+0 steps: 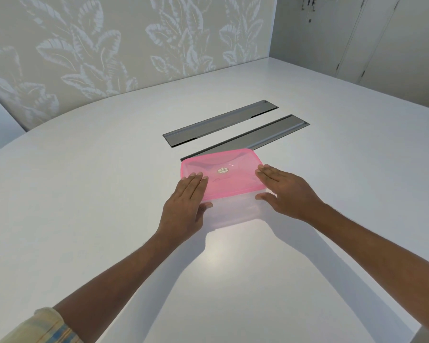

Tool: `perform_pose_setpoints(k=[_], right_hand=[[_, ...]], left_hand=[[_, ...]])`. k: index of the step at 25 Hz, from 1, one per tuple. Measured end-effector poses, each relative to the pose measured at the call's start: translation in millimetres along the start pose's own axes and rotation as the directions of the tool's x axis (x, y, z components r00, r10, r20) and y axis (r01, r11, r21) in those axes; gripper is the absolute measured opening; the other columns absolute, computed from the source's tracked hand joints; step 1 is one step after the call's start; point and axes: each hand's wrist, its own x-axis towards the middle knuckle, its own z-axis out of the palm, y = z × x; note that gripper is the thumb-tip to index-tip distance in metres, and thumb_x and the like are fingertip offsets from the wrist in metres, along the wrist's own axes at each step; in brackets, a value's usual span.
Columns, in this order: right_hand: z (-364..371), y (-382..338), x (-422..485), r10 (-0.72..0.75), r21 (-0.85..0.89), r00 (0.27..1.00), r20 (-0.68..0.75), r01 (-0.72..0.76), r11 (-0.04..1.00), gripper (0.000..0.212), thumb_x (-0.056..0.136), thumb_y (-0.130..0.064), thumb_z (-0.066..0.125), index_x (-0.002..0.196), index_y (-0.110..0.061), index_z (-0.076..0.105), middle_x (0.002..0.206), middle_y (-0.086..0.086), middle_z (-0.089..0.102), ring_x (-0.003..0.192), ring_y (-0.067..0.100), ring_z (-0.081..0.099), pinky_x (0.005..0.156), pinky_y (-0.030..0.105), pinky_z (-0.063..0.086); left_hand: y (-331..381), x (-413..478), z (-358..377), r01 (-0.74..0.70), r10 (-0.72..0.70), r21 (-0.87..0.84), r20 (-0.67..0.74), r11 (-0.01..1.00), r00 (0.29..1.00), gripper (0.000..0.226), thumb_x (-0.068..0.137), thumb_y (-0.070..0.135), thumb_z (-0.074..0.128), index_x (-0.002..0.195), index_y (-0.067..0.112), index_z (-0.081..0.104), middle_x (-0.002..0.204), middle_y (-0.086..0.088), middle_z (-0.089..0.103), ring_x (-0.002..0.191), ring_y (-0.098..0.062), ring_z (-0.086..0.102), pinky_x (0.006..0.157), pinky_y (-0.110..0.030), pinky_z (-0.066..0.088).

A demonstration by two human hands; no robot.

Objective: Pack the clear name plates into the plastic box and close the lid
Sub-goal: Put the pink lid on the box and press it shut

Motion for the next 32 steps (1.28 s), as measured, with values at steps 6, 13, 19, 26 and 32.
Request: perform_pose_setpoints(k=[6,13,19,26,32], right_hand=[[-9.1,-10.1,21.1,0.188,0.128,0.980,-0.059,-0.179,0.975,0.068,0.090,-0.073,0.056,0.118,-0.015,0.076,0.123,0.000,0.075,0.119,0.020,0.067,0.090,0.039,0.060],[2.0,-6.1,81.1,0.485,0.219,0.836,0.256,-0.539,0.814,0.068,0.095,-0.074,0.050,0.143,-0.024,0.055,0.141,-0.003,0.059,0.134,0.021,0.051,0.101,0.044,0.051],[16.3,-12.2,87.0,0.505,0.230,0.801,0.321,-0.584,0.779,0.063,0.099,-0.067,0.046,0.142,-0.021,0.053,0.130,0.006,0.064,0.123,0.028,0.056,0.099,0.047,0.051],[24.0,-6.7,87.5,0.500,0.246,0.812,0.301,-0.573,0.782,0.064,0.100,-0.063,0.049,0.148,-0.020,0.051,0.138,0.005,0.063,0.126,0.026,0.057,0.102,0.045,0.050],[15.2,-25.0,89.8,0.415,-0.073,0.887,0.203,-0.409,0.910,0.050,0.108,-0.046,0.043,0.139,-0.010,0.059,0.144,0.012,0.059,0.131,0.033,0.054,0.102,0.045,0.049]], left_hand=[[8.1,10.6,-23.9,0.268,-0.256,-0.197,0.084,0.943,0.963,0.061,0.104,0.054,0.052,0.150,0.014,0.056,0.159,-0.001,0.052,0.150,-0.019,0.044,0.124,-0.035,0.034],[-39.8,111.1,-11.5,0.844,-0.785,-0.191,0.311,0.500,0.536,0.061,0.105,0.057,0.042,0.129,0.006,0.063,0.129,-0.016,0.066,0.120,-0.039,0.062,0.092,-0.043,0.048],[-57.8,124.3,24.3,0.868,-0.798,0.021,0.405,0.495,0.445,0.071,0.103,0.062,0.029,0.120,0.007,0.070,0.119,-0.016,0.071,0.106,-0.037,0.064,0.080,-0.038,0.043],[-72.6,123.7,42.5,0.876,-0.794,-0.046,0.401,0.480,0.457,0.060,0.106,0.045,0.028,0.111,0.004,0.072,0.116,-0.019,0.071,0.105,-0.040,0.064,0.081,-0.039,0.045],[-71.6,124.2,41.8,0.895,-0.809,-0.054,0.407,0.443,0.425,0.055,0.105,0.042,0.028,0.104,0.006,0.071,0.111,-0.016,0.070,0.091,-0.035,0.059,0.080,-0.038,0.047]])
